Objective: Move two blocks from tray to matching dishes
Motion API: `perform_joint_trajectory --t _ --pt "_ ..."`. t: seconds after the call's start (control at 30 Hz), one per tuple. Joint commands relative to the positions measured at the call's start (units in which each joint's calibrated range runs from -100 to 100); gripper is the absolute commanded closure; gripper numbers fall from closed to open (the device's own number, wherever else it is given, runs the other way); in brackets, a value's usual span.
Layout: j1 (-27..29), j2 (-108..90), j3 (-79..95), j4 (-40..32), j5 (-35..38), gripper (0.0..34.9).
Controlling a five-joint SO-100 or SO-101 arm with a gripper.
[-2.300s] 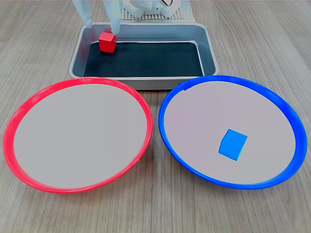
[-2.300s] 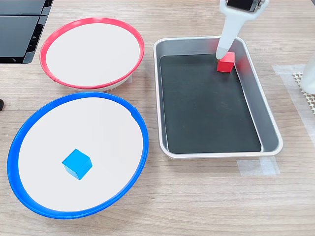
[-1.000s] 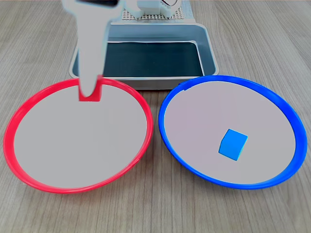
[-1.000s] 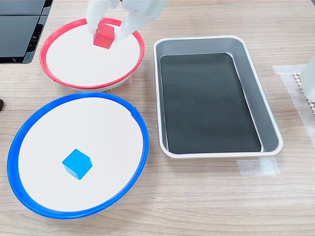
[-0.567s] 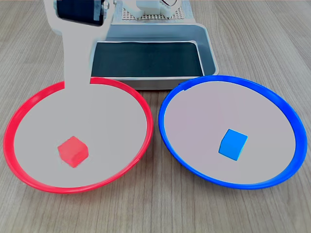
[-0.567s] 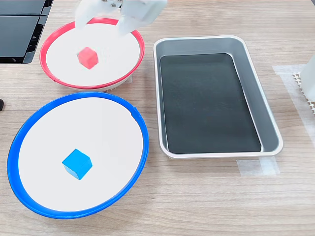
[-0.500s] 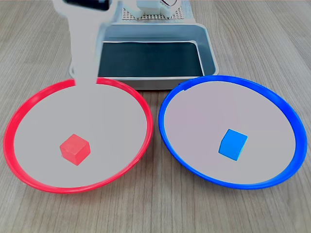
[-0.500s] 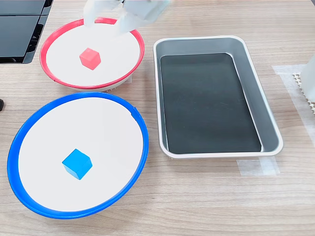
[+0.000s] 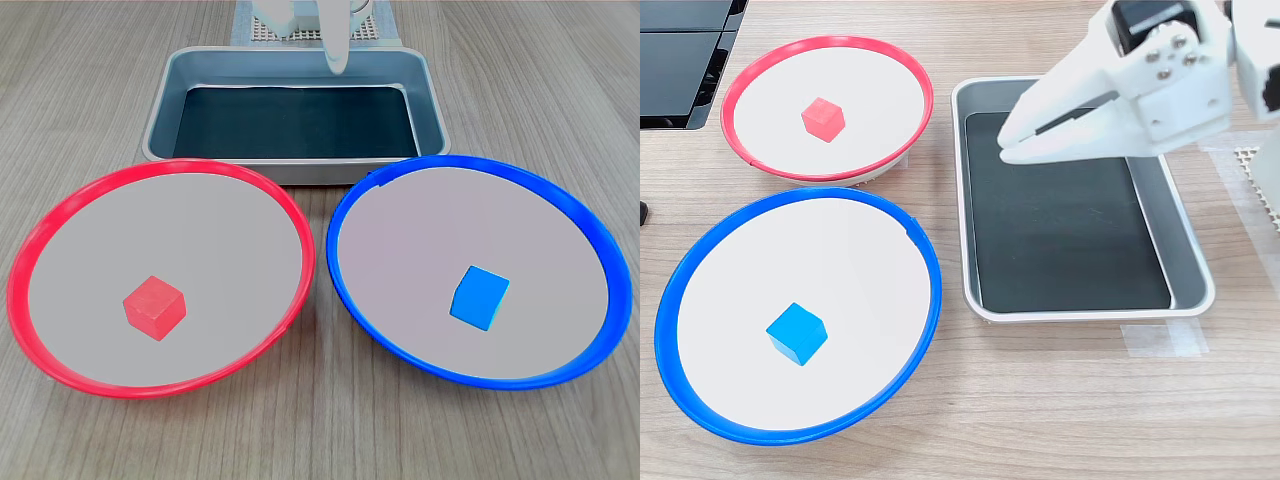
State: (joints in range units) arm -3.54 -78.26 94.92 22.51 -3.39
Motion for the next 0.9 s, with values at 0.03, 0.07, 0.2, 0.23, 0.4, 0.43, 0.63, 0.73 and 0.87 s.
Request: perform_joint_trajectory --t 0.03,0.07,0.2,0.23,0.4,0.43,0.63,0.73,0.87 --pt "2.74 -14.92 5.08 11.04 0.1 34.8" --pt "3.3 -16.54 5.08 13.27 -0.1 34.8" --pt "3.59 -20.8 5.08 21.19 -0.29 34.8" --pt "3.3 -20.8 5.08 22.35 -0.24 34.8" --pt "3.21 -20.8 5.08 24.83 -0.1 34.8" --pt "3.21 -20.8 5.08 24.83 -0.1 34.8" --pt "3.49 -20.8 5.08 24.83 -0.2 34.5" --pt "3.59 -20.8 5.08 24.91 -0.24 34.6" --pt "3.59 -20.8 5.08 24.91 -0.24 34.6"
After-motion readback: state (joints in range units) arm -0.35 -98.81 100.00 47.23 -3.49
